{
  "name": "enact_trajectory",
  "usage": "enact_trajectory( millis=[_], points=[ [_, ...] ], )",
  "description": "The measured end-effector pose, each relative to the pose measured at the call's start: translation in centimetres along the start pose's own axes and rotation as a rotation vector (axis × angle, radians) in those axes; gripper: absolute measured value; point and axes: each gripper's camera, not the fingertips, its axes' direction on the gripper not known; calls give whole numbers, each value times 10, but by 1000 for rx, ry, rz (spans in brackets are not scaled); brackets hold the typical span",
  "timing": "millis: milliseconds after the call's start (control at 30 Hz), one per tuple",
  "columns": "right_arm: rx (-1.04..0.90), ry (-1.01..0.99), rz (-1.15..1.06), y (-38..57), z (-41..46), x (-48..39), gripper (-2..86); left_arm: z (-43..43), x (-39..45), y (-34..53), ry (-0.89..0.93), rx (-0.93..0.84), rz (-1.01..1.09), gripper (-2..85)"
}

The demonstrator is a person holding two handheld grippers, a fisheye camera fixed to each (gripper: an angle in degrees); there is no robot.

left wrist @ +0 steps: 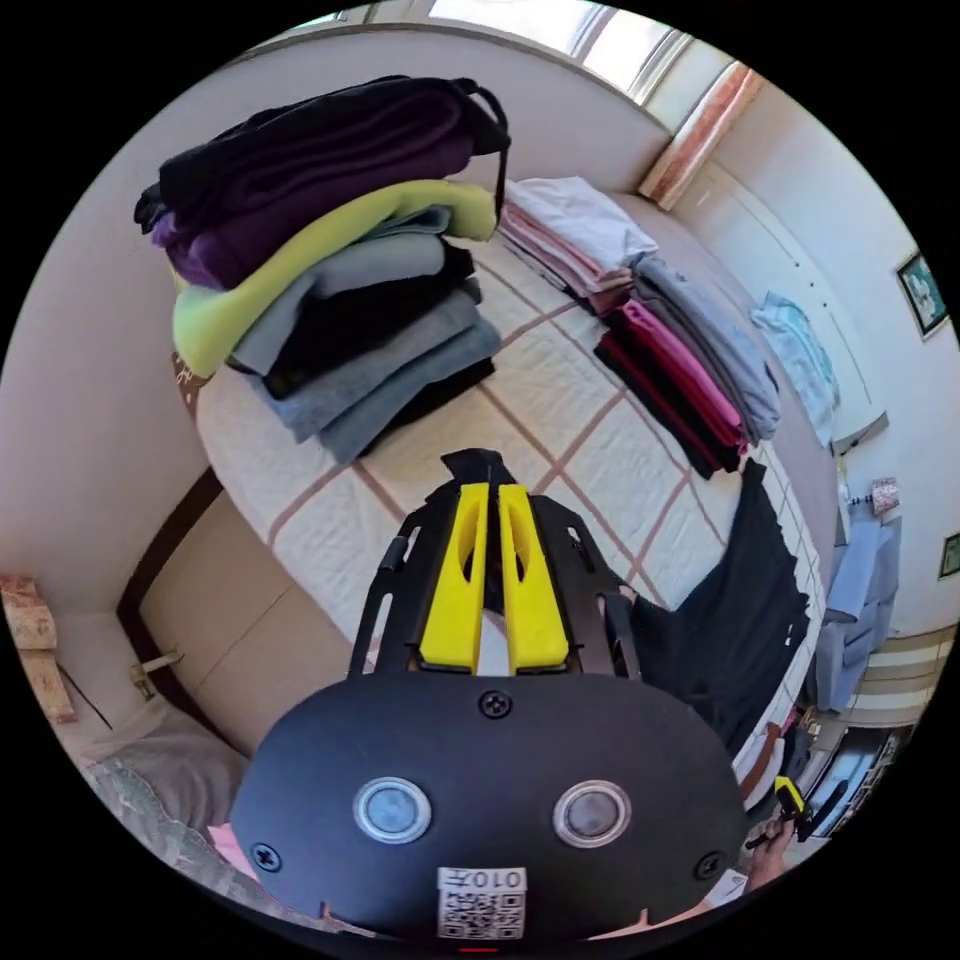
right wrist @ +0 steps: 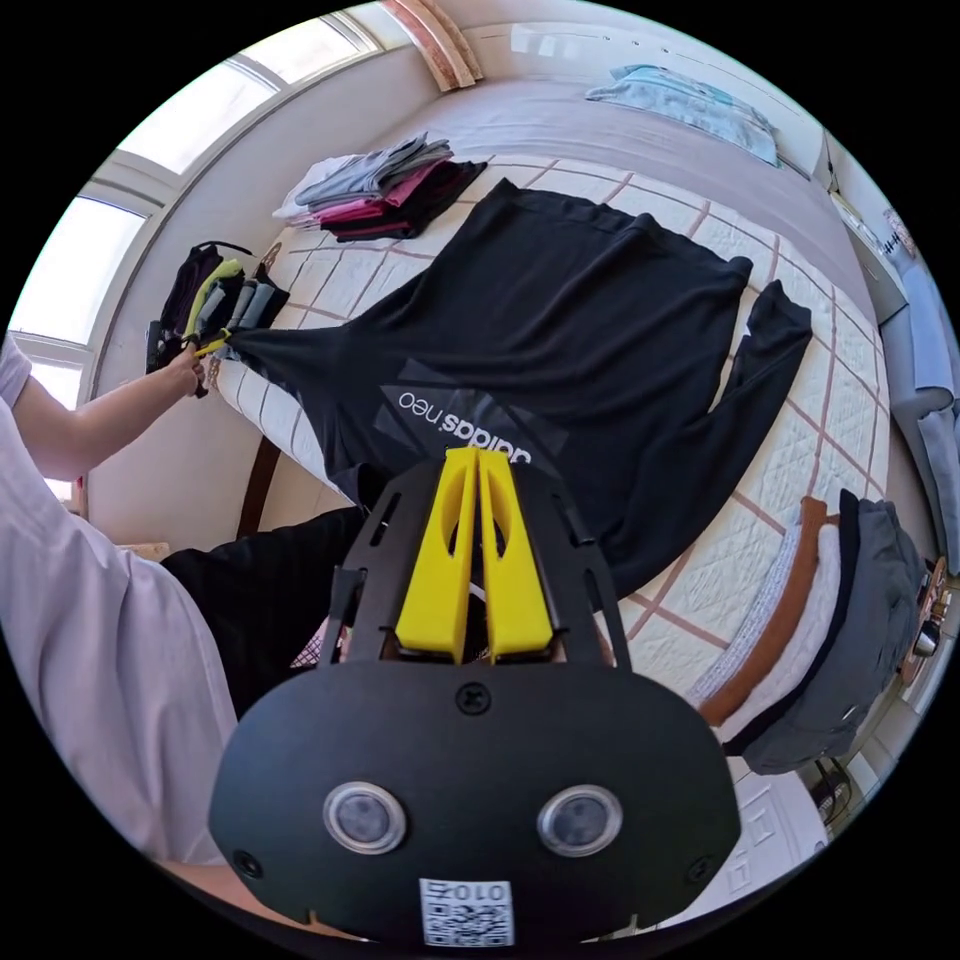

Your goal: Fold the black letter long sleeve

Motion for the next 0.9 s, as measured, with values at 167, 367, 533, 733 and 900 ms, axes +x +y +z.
enact_trajectory(
  millis=[167, 367, 533, 733, 900],
  points=[
    [-21, 17, 6, -12, 6, -8, 21, -7, -22, 26, -80, 10, -160, 4],
    [92, -79, 127, -13, 11, 10, 32, 69, -13, 11, -12, -405, -2, 14],
    [343, -11, 354, -2, -10, 65, 76, 53, 10, 24, -58, -429, 131, 28],
    [240, 160, 526, -48, 27, 177, 110, 12, 1, 95, -40, -378, 102, 23],
    [26, 239, 550, -142, 114, 236, 120, 5, 23, 162, 0, -401, 125, 10]
  ],
)
